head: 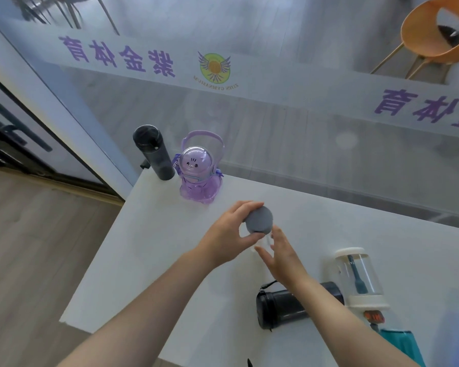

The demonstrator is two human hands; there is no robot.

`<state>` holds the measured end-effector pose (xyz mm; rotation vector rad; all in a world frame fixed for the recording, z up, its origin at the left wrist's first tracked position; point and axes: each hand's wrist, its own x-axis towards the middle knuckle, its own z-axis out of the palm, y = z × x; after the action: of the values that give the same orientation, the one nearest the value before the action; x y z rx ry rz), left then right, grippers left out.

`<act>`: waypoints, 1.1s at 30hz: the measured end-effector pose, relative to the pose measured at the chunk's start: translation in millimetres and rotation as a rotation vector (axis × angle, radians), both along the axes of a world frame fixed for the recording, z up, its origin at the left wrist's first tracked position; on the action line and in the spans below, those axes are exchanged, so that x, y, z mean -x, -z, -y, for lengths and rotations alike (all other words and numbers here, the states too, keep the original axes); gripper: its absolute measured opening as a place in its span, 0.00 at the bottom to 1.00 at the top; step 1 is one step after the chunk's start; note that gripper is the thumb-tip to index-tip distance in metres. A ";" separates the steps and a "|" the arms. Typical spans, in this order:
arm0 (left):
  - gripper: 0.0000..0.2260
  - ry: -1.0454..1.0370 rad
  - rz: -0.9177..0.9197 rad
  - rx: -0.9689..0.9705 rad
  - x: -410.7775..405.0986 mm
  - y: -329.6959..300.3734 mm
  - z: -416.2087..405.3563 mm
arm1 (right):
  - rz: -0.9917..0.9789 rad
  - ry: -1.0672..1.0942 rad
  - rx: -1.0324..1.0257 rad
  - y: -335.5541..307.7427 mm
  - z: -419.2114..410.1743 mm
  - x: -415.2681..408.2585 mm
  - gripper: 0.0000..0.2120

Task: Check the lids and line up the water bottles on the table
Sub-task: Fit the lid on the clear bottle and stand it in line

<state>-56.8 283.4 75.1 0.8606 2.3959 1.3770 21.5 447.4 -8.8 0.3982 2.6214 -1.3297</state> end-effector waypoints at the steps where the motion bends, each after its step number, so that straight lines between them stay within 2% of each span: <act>1: 0.26 0.007 -0.033 0.038 7.7 -1.6 -3.4 | -0.006 0.009 0.026 -1.0 1.9 7.3 0.30; 6: 0.23 0.011 -0.216 0.183 48.2 -10.5 -21.1 | -0.084 0.072 0.141 -4.9 6.2 55.2 0.28; 10: 0.19 -0.028 -0.352 0.224 78.5 -12.9 -29.0 | -0.102 0.096 0.159 -3.2 1.7 92.3 0.26; 14: 0.18 -0.046 -0.442 0.253 105.4 -12.9 -28.8 | -0.089 0.095 0.130 0.3 -0.9 122.6 0.23; 23: 0.18 -0.130 -0.439 0.283 135.1 -11.6 -25.2 | -0.086 0.053 0.162 3.9 4.5 162.4 0.29; 33: 0.20 -0.150 -0.489 0.352 136.2 -10.6 -23.0 | -0.018 0.076 0.109 -0.1 -0.9 162.8 0.33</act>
<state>-193.0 306.4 85.8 1.0232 2.9993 0.8043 -141.3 448.2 -8.8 0.4749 2.5576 -1.4986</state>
